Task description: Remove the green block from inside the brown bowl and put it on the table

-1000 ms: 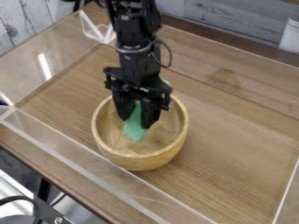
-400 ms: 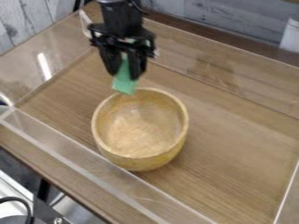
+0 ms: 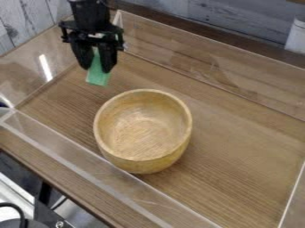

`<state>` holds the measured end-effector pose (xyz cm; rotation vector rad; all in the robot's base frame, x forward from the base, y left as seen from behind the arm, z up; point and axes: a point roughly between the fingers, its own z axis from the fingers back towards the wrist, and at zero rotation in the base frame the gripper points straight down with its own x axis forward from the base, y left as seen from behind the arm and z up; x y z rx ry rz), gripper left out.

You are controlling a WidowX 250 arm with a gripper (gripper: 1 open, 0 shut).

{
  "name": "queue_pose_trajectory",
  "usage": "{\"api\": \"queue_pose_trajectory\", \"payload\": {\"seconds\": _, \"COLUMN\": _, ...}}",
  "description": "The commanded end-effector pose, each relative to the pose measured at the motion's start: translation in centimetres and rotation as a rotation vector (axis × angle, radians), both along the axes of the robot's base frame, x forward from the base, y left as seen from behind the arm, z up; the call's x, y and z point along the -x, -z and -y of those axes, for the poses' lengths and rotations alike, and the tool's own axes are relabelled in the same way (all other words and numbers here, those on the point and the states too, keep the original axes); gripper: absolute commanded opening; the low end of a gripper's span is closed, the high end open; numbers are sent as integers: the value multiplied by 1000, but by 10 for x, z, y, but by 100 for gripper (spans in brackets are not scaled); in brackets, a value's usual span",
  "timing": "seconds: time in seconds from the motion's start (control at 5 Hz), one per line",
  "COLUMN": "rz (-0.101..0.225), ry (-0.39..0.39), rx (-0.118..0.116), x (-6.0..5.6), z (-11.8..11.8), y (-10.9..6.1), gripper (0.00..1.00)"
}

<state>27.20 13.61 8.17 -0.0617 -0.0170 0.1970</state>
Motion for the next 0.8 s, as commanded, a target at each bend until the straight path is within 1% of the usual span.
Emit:
{"api": "queue_pose_trajectory", "payload": {"seconds": 0.0, "rz": 42, "ry": 1, "rx": -51, "x": -12, "z": -9, "y": -4, "gripper": 0}}
{"api": "queue_pose_trajectory", "payload": {"seconds": 0.2, "rz": 37, "ry": -5, "rx": -58, "x": -14, "z": -13, "y": 4, "gripper": 0}}
{"api": "queue_pose_trajectory", "payload": {"seconds": 0.6, "rz": 41, "ry": -9, "rx": -55, "x": -16, "z": -12, "y": 3, "gripper": 0}}
